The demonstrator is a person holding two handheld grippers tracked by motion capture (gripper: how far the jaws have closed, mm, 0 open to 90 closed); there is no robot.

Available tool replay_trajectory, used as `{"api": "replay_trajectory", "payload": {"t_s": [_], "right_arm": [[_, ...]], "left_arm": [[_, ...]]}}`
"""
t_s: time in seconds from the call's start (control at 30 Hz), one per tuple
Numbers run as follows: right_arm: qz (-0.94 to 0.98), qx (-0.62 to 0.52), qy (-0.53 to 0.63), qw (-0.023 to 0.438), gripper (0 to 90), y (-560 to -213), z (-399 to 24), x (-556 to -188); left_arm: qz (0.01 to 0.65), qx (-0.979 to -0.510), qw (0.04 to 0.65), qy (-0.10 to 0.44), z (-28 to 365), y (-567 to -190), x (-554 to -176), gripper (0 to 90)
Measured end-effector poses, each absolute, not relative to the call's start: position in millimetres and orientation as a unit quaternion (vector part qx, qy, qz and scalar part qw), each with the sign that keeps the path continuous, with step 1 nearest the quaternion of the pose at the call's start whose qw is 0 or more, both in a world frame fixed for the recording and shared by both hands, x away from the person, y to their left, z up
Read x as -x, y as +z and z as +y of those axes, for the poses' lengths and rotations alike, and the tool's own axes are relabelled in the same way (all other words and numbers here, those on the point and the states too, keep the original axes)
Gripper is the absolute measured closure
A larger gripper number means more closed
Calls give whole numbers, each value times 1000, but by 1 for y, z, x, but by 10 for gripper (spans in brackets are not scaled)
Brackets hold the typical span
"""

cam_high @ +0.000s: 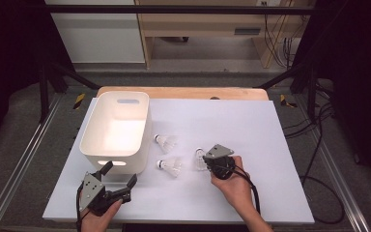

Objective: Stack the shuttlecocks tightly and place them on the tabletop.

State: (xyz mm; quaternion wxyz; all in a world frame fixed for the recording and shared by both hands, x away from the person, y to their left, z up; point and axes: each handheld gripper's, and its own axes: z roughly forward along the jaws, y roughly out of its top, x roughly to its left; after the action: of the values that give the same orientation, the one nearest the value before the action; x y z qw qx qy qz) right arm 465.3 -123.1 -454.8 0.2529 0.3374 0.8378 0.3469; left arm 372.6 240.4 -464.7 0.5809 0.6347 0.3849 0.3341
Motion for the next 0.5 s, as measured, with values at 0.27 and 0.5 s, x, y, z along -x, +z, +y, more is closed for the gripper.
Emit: {"api": "replay_trajectory", "payload": {"t_s": [0.27, 0.5], "right_arm": [[838, -342, 341, 255, 900, -456, -138, -476], [838, -340, 346, 251, 900, -458, -142, -479]], "left_arm": [[384, -634, 582, 334, 241, -465, -373, 52], [379, -630, 590, 334, 242, -464, -374, 40]]}}
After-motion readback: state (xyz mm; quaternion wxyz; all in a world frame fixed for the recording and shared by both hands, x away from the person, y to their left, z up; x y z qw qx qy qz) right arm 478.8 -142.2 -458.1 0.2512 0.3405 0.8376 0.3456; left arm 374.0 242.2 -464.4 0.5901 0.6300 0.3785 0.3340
